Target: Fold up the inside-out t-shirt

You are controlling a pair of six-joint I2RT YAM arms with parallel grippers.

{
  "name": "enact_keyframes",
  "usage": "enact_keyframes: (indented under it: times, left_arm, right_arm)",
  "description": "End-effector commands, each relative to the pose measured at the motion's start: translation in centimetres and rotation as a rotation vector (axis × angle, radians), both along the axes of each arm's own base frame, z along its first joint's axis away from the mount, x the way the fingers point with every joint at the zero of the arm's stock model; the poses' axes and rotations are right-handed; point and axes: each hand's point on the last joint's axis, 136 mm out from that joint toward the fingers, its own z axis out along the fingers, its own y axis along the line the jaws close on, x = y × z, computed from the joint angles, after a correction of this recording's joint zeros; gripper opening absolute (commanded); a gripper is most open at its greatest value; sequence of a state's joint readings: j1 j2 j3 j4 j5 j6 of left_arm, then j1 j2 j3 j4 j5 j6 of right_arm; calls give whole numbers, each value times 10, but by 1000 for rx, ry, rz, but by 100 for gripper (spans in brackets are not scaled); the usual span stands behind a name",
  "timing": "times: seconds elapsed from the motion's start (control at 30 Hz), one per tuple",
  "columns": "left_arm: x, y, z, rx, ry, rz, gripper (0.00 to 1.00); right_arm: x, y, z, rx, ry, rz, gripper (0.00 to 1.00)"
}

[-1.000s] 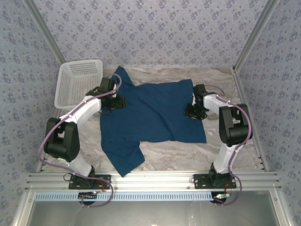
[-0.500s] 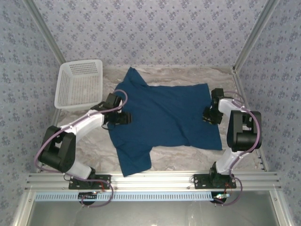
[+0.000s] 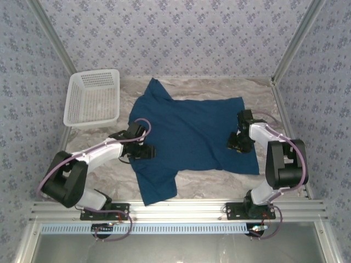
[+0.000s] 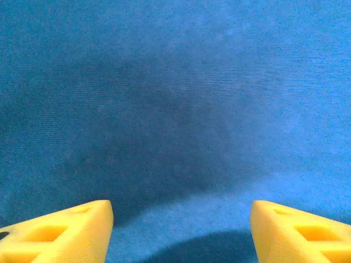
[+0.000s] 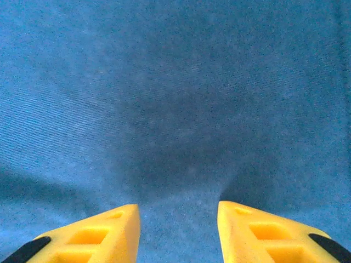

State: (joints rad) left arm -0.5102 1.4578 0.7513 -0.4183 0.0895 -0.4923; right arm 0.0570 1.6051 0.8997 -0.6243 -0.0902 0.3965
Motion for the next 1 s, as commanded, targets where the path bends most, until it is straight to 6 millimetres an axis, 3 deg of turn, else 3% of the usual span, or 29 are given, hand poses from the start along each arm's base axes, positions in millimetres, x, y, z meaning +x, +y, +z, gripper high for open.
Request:
enact_keyframes:
  times: [0.0,0.17,0.37,0.47,0.7,0.77,0.87,0.97]
  left_arm:
    - [8,9,-7,19,-2,10,67]
    - [3,41,-21,48,31,92,67]
    - [8,63,-27,52,41,177,67]
    - [17,63,-22,50,22,175,68]
    - [37,70,-19,91,-3,189,68]
    - [46,70,-14,97,-19,190,68]
    - [56,60,6,71,-73,169,69]
    - [49,40,32,59,-145,111,70]
  right_arm:
    - [5,-6,-9,10,23,-27,43]
    - [23,-13,-17,-41,31,-20,43]
    - [44,0,-25,-43,39,12,43]
    - [40,7,-25,-55,58,40,43]
    - [7,8,-22,-78,80,44,43]
    - [7,8,-17,-79,65,48,43]
    - [15,8,2,-84,15,52,43]
    - [18,12,24,-79,-59,82,44]
